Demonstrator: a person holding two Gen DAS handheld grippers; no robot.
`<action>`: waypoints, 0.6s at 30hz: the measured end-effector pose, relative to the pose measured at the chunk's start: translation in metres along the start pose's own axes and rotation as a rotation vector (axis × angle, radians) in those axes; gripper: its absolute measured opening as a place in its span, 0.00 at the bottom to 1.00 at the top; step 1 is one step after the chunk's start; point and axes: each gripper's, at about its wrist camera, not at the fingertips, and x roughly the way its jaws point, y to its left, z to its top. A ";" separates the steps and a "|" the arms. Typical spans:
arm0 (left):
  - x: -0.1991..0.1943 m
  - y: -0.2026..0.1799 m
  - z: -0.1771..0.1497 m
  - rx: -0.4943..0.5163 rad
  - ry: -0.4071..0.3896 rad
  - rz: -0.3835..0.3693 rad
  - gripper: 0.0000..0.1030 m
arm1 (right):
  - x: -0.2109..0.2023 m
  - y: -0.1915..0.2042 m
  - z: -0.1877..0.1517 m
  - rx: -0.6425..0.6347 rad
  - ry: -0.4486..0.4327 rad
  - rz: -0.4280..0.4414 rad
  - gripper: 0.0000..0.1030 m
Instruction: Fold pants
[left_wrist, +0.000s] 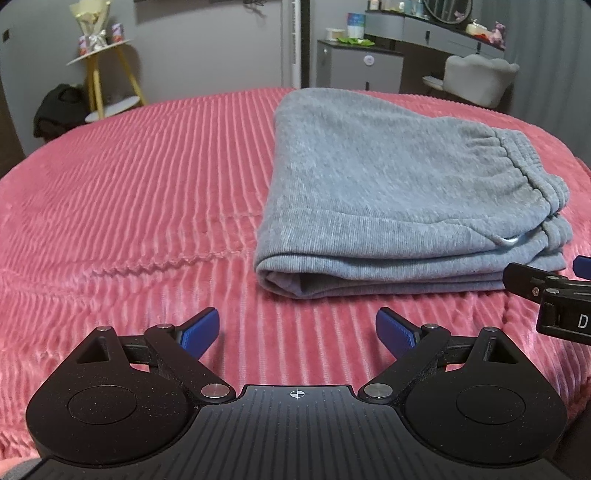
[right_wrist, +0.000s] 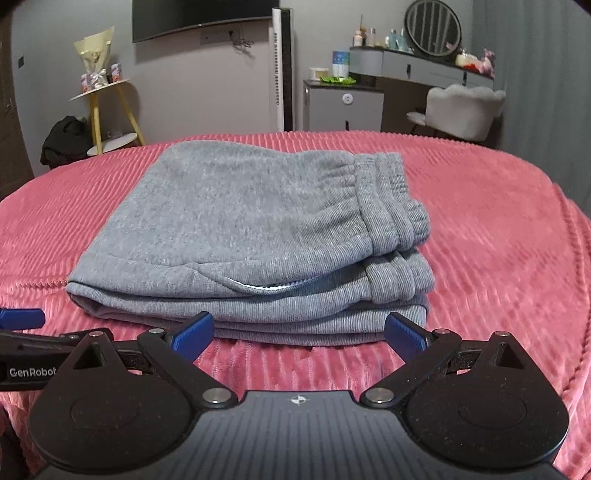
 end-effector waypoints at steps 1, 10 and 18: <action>0.000 0.000 0.000 0.001 0.000 0.001 0.93 | 0.000 0.000 0.000 0.000 0.001 0.000 0.96; -0.003 0.000 -0.002 0.000 0.011 -0.018 0.93 | -0.002 0.003 -0.002 -0.010 0.003 -0.005 0.96; -0.003 -0.001 -0.004 0.007 0.026 -0.016 0.93 | -0.006 0.005 -0.003 -0.027 0.000 -0.008 0.96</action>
